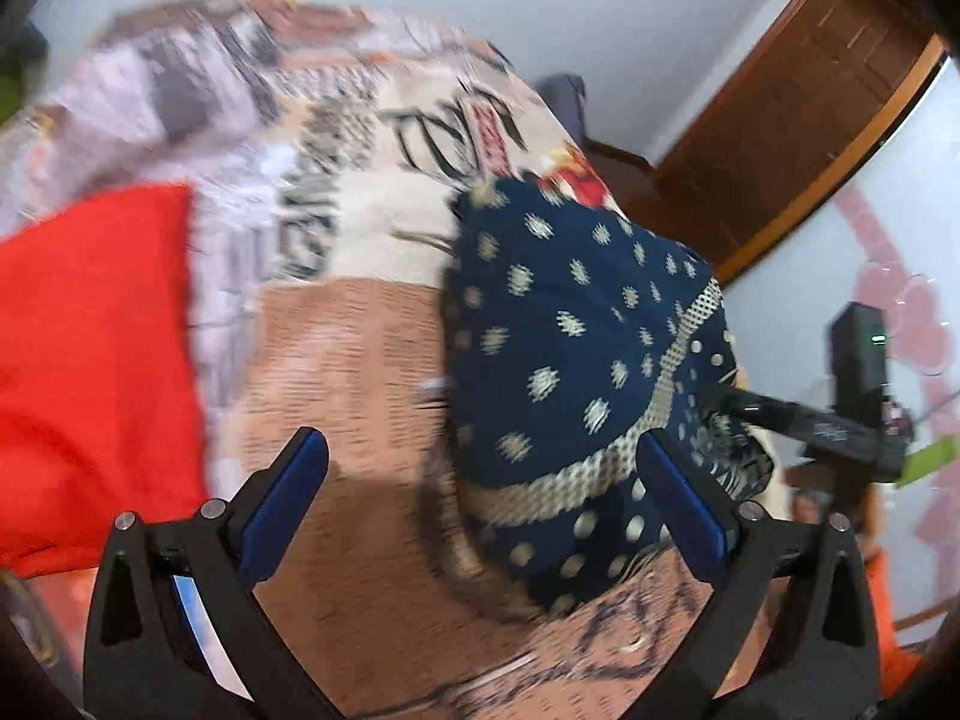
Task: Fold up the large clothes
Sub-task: 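Grasp the navy hoodie bundle with the left tool while the right tool grips its other side, then lift the bundle with both tools and carry it onto the red garment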
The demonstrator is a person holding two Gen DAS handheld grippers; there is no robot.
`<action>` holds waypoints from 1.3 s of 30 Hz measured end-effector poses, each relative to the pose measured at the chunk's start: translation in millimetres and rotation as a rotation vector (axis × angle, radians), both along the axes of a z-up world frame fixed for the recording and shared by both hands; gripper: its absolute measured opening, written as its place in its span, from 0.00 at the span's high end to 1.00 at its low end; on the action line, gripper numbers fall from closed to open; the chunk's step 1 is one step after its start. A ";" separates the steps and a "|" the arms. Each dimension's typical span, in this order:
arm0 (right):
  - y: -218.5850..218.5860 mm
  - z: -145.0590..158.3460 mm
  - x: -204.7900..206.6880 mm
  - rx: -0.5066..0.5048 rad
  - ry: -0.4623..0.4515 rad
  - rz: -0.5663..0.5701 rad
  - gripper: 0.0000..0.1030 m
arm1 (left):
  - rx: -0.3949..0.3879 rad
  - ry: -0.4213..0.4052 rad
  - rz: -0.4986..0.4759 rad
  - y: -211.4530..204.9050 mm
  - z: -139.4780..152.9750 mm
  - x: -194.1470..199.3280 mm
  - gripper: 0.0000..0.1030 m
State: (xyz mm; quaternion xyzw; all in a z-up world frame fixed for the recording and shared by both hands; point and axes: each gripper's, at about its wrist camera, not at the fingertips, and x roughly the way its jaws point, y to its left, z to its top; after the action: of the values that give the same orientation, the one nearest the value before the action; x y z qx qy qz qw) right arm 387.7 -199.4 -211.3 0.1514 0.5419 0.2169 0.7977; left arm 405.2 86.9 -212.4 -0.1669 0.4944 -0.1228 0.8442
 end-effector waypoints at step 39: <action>94.0 84.9 -7.8 0.211 -0.045 0.153 0.77 | -0.192 -0.048 0.024 42.7 54.7 -18.0 0.50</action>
State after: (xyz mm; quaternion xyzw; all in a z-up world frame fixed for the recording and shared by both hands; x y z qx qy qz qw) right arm 379.9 -105.4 -126.4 0.1880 0.5081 0.3363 0.7703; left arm 387.2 129.5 -157.6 -0.2498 0.4578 -0.1636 0.8374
